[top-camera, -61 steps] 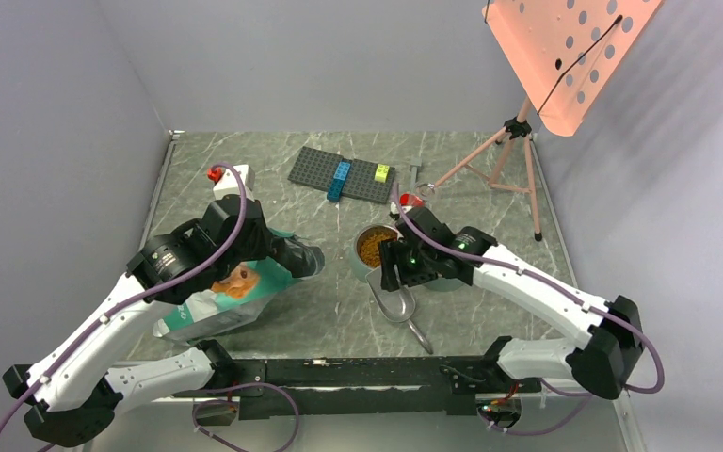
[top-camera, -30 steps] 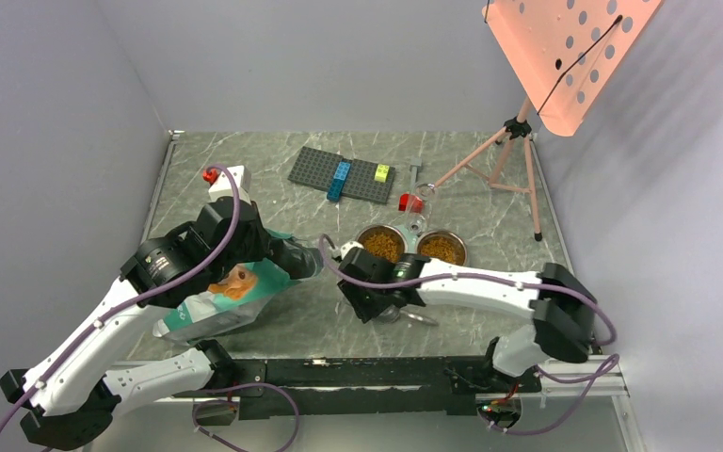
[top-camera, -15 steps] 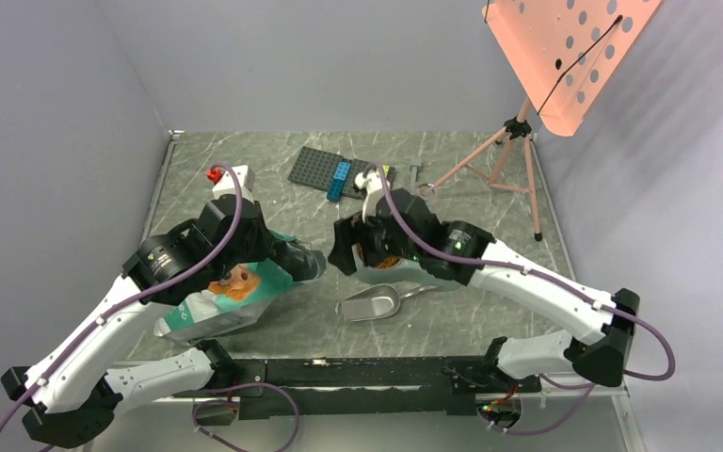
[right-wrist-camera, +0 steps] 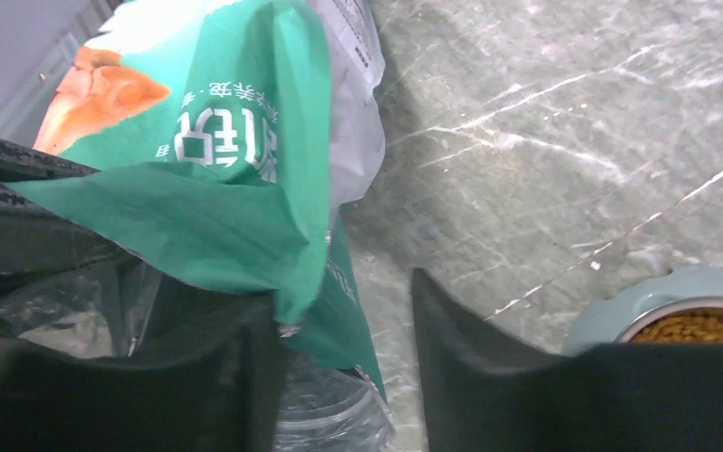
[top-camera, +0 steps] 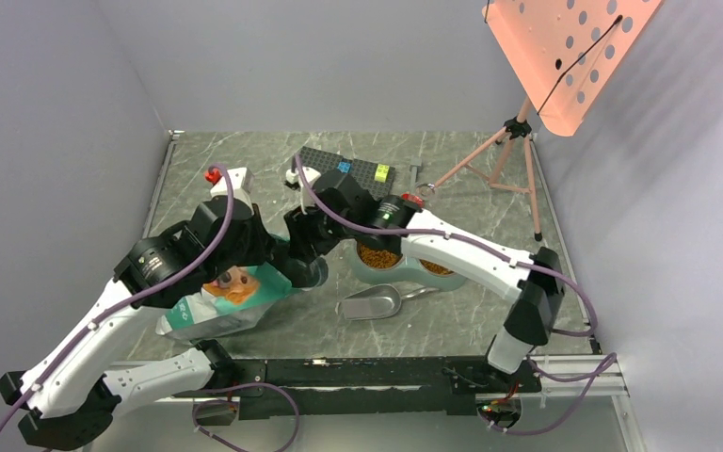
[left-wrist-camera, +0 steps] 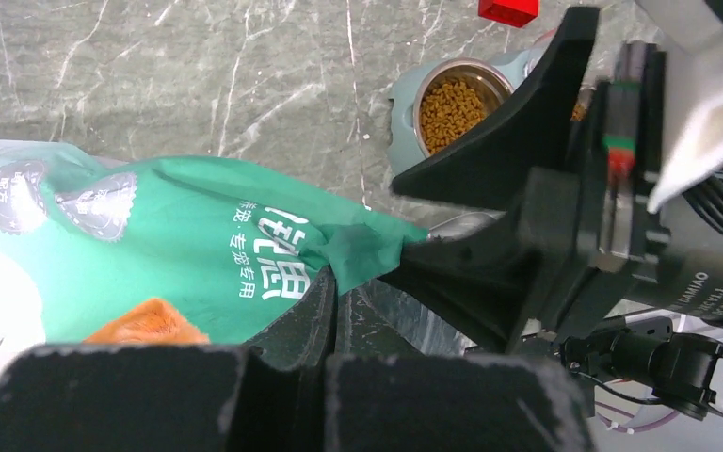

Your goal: Serve the pet food

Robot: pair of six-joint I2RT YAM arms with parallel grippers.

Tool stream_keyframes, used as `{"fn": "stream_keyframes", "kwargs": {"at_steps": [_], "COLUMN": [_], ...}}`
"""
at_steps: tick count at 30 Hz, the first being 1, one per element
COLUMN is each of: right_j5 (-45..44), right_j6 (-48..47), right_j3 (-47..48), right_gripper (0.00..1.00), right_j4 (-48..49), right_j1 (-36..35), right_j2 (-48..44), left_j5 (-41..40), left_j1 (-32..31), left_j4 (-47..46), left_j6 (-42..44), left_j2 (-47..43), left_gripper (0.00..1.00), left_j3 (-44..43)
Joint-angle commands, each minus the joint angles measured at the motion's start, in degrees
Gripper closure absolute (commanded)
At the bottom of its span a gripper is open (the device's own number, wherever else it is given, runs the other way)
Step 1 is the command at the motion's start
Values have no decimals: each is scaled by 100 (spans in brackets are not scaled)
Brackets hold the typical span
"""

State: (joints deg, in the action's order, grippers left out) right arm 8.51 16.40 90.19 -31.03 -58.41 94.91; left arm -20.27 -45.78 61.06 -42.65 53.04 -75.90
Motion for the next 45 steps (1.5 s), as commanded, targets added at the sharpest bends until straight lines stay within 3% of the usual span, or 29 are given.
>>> {"fn": "stream_keyframes", "kwargs": {"at_steps": [1, 4, 5, 13, 17, 26, 28, 36, 42, 45], "right_j5": [-260, -110, -170, -1094, -1508, -1617, -1607, -1826, -1746, -1678], "right_j6": [291, 455, 600, 2034, 2322, 2560, 2561, 2741, 2579, 2363], "right_j3": [831, 1684, 2017, 4000, 4052, 4197, 4222, 4343, 4433, 4433], "right_gripper": [60, 97, 100, 100, 100, 100, 100, 100, 100, 100], "right_j4": [-205, -511, -658, -1114, -951, -811, -800, -842, -880, -1001], "right_j1": [-4, -3, -3, -28, -117, -170, -178, -266, -285, -285], "right_j2": [316, 532, 588, 683, 734, 1129, 1170, 1320, 1358, 1351], "left_j5": [406, 324, 275, 103, 404, 334, 304, -570, 157, 1297], "left_j1": [-38, -39, -38, -33, -39, -28, -36, -18, 281, 638], "left_j4": [-1096, -901, -816, -595, -538, 254, 430, 1706, 1087, 532], "left_j6": [-56, 82, 124, 682, 1236, 1776, 1879, 1795, 1577, 1645], "left_j2": [-344, -419, -420, -308, -126, -36, 69, 949, 859, 713], "left_gripper": [100, 100, 100, 100, 97, 15, 2, 1, 1, 1], "left_j3": [-603, -733, -803, -1442, -1814, -2084, -2330, -3317, -2630, -2330]}}
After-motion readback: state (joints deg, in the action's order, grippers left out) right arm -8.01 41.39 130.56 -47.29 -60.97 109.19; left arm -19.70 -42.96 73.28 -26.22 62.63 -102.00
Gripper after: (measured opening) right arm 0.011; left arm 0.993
